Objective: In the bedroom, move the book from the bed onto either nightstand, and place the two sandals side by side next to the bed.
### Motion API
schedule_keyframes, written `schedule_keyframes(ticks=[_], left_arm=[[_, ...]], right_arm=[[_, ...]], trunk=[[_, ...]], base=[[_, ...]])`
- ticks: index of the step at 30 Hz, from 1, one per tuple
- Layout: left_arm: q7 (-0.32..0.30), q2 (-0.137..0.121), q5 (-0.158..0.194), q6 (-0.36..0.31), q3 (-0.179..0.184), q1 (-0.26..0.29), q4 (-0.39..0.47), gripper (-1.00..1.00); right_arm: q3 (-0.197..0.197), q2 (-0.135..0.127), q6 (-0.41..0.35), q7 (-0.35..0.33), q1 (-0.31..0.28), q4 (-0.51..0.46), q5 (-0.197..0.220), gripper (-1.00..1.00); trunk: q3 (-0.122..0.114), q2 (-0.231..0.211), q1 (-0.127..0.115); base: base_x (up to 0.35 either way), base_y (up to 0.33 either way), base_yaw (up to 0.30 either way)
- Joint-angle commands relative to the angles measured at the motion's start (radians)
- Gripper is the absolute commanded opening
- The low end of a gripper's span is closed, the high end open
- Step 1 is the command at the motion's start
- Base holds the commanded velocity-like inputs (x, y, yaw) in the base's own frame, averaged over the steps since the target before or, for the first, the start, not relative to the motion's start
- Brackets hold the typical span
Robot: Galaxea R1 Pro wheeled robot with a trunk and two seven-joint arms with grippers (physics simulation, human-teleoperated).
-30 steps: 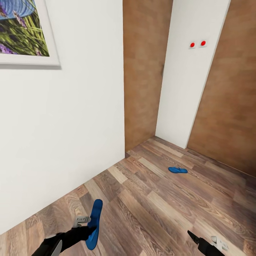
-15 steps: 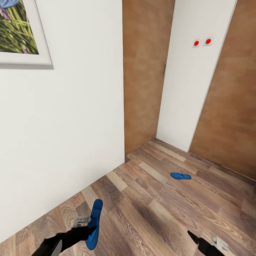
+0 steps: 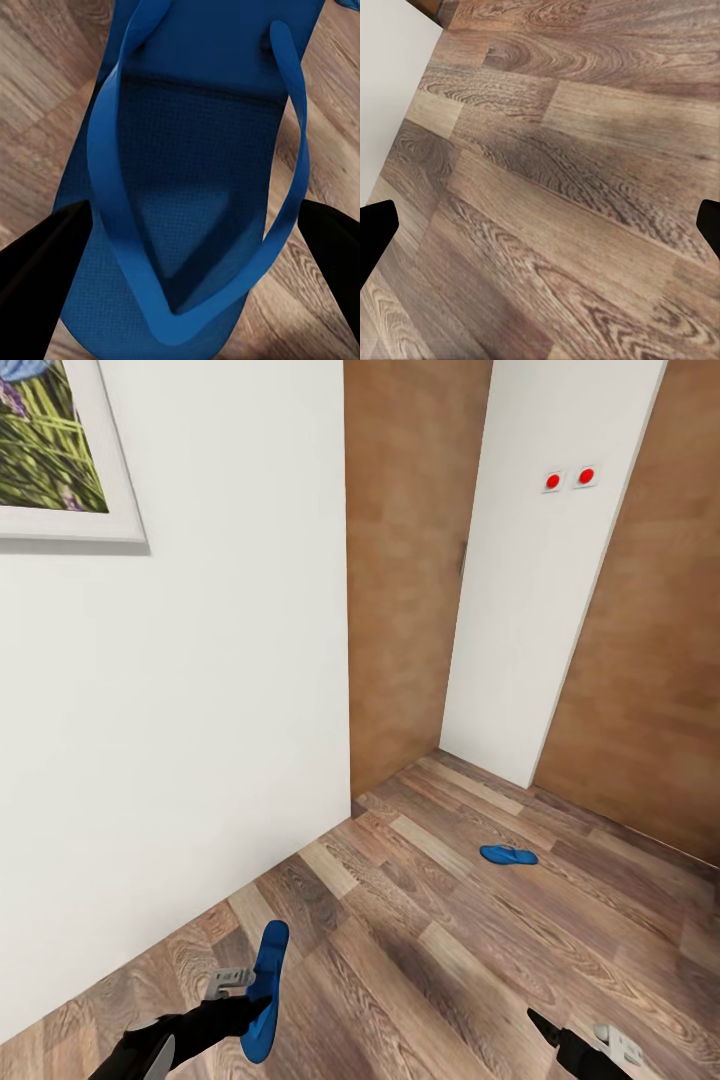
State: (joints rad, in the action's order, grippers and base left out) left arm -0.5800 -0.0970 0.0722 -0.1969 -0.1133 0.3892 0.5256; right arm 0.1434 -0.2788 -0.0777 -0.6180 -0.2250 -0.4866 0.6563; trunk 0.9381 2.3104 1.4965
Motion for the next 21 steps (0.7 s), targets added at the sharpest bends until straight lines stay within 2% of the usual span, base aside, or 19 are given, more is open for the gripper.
schedule_keyframes(ticks=[1,12,21], left_arm=[[-0.004,0.0,0.008,-0.01,-0.003,0.0,0.001,-1.0],[-0.004,0.0,0.008,-0.01,-0.003,0.0,0.001,-1.0],[-0.004,0.001,0.008,-0.01,-0.003,0.0,0.001,-1.0]], right_arm=[[0.002,0.0,-0.008,-0.005,0.0,0.0,0.009,1.0],[0.002,0.002,-0.008,-0.005,0.0,0.0,0.009,1.0],[0.002,0.004,-0.008,-0.005,0.0,0.0,0.009,1.0]], trunk=[[0.001,0.0,0.0],[0.001,0.0,0.0],[0.001,0.0,0.0]], base=[[0.19,0.0,0.0],[0.293,0.0,-0.011],[0.037,0.0,-0.252]])
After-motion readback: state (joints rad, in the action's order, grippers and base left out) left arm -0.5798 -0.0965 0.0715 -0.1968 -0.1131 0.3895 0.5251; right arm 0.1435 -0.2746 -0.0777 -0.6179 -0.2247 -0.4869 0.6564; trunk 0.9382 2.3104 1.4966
